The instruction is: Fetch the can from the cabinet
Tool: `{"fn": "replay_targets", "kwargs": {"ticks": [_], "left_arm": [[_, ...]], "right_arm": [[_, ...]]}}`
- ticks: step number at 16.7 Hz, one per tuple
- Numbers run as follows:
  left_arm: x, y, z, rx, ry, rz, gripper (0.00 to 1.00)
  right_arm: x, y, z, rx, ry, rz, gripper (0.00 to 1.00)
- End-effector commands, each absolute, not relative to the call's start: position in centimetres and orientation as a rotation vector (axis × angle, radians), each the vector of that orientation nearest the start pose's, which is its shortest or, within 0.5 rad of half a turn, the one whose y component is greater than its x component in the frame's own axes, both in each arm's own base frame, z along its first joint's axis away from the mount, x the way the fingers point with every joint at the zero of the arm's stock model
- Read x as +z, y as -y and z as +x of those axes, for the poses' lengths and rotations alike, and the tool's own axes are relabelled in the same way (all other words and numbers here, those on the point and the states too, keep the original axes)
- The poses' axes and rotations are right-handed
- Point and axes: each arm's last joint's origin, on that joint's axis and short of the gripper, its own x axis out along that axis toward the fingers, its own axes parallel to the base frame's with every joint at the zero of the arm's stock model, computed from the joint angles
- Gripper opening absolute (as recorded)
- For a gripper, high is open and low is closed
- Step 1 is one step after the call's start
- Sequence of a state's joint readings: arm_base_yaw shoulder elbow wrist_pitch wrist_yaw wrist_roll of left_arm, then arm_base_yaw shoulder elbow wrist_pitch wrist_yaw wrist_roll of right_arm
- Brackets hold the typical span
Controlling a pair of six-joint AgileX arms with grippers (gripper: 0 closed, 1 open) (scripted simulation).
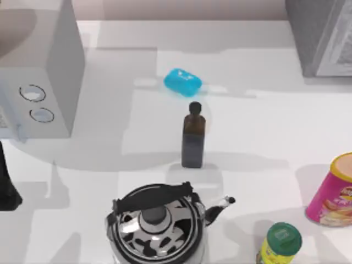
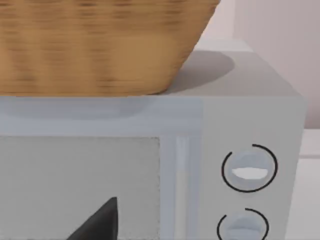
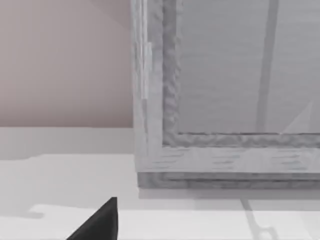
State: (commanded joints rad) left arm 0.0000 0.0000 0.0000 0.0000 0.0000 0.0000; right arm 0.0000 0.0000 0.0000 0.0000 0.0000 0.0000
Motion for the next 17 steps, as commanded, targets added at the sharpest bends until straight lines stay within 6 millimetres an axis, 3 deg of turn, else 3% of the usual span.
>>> {"fn": "replay_targets", "kwargs": {"ticks": [4, 7, 12, 17], "left_arm": [[16.0, 0.1, 10.6, 0.0, 0.0, 0.0, 1.0], [16.0, 0.1, 10.6, 0.0, 0.0, 0.0, 1.0], [16.0, 0.1, 10.6, 0.0, 0.0, 0.0, 1.0], [16.0, 0.1, 10.6, 0.0, 0.0, 0.0, 1.0]], "right_arm": [[16.7, 0.1, 10.6, 0.0, -0.011, 0.0, 1.0], [19.8, -0.1, 10.8, -0.001, -0.039, 0.0, 1.0], [29.6, -0.6, 12.6, -0.004, -0.049, -0.001, 1.0], [40.5, -1.8, 16.9, -0.004, -0.03, 0.0, 1.0]]}}
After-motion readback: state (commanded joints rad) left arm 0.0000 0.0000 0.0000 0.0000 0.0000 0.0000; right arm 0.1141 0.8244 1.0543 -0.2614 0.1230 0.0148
